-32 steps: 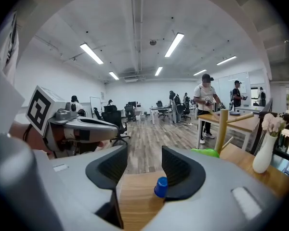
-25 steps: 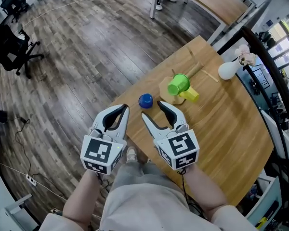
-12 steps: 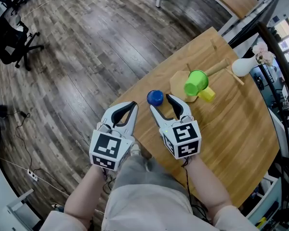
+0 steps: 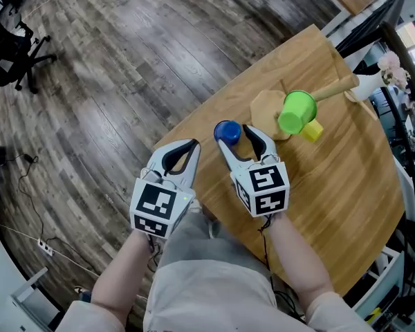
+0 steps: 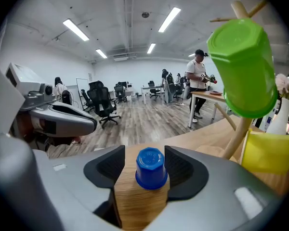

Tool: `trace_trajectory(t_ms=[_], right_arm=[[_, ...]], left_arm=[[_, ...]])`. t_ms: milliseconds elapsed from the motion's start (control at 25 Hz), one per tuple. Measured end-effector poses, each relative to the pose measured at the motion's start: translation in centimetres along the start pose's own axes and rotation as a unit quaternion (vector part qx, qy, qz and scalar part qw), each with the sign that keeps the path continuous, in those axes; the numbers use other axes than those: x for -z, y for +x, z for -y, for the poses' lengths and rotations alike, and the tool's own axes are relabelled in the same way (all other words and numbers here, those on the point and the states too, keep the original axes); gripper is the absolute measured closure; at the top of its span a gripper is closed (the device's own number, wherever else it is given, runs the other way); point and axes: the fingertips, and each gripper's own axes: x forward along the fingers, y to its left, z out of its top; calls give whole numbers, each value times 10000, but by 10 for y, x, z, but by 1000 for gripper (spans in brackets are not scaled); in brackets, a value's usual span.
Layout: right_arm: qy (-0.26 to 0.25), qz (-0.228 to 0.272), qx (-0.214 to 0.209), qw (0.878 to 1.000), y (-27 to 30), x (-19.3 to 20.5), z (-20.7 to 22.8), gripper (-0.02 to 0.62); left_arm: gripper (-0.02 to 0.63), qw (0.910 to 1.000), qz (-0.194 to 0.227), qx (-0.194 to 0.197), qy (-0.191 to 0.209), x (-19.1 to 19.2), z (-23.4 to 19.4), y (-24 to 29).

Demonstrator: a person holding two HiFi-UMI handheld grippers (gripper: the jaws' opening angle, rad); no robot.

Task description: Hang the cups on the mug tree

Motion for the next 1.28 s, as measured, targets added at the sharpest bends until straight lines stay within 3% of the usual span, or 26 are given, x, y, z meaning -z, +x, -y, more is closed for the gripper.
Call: trace_trajectory(t_ms=[400, 760, 1280], right_arm=[[100, -152, -5, 9998, 26, 20, 8, 333], [114, -202, 107, 9997, 29, 24, 15, 370], [-17, 97, -83, 9999, -23, -14, -8, 370]], left_arm=[[604, 9999, -95, -3, -32, 19, -10, 15], [604, 9999, -120, -63, -21, 21, -13, 15], [604, 9996, -85, -274, 75, -8, 0, -15]])
